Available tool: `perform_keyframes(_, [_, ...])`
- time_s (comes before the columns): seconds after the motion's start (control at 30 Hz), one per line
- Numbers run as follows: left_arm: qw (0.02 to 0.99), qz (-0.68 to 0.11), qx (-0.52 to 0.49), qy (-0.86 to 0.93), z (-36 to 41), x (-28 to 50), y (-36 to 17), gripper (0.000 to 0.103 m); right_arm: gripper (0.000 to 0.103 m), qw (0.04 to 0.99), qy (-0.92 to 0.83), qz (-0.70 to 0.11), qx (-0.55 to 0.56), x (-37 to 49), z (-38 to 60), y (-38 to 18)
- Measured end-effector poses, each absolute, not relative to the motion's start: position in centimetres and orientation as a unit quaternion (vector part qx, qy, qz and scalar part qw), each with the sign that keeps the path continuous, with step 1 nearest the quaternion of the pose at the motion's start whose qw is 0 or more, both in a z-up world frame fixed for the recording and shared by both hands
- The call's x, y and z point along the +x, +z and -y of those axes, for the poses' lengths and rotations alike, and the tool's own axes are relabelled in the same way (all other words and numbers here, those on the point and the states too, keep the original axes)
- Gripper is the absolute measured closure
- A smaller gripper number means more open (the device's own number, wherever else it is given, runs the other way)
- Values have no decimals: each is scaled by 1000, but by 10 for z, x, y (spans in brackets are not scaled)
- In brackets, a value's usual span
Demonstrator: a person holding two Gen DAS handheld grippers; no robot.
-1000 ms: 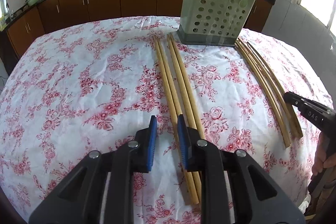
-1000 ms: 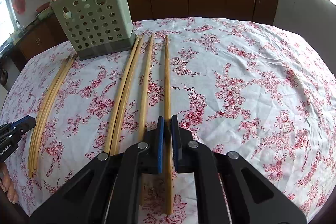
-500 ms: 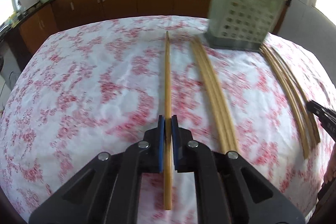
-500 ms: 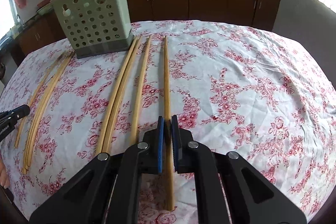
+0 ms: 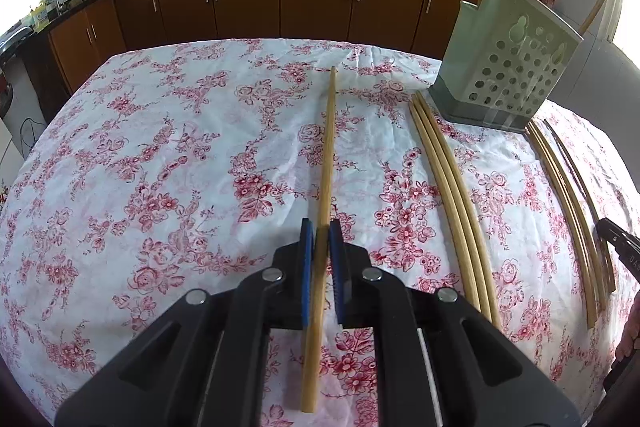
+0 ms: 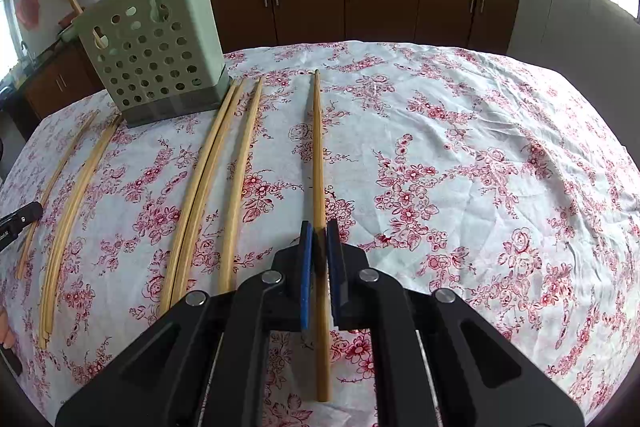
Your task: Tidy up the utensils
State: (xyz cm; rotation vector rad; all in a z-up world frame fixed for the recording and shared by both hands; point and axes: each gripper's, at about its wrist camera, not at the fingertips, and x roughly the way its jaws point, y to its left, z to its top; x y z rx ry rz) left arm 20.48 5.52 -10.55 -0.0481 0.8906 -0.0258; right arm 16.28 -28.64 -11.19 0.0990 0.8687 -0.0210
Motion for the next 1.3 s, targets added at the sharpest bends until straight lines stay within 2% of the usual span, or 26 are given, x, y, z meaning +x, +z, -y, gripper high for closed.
perform_keyframes(0.33, [902, -430, -14, -15, -53, 205, -107, 87, 94, 906, -11, -420, 46, 161, 285, -112])
perform_keyframes(1.3, [902, -430, -18, -15, -50, 206, -107, 87, 94, 907, -11, -418, 46, 161, 284, -112])
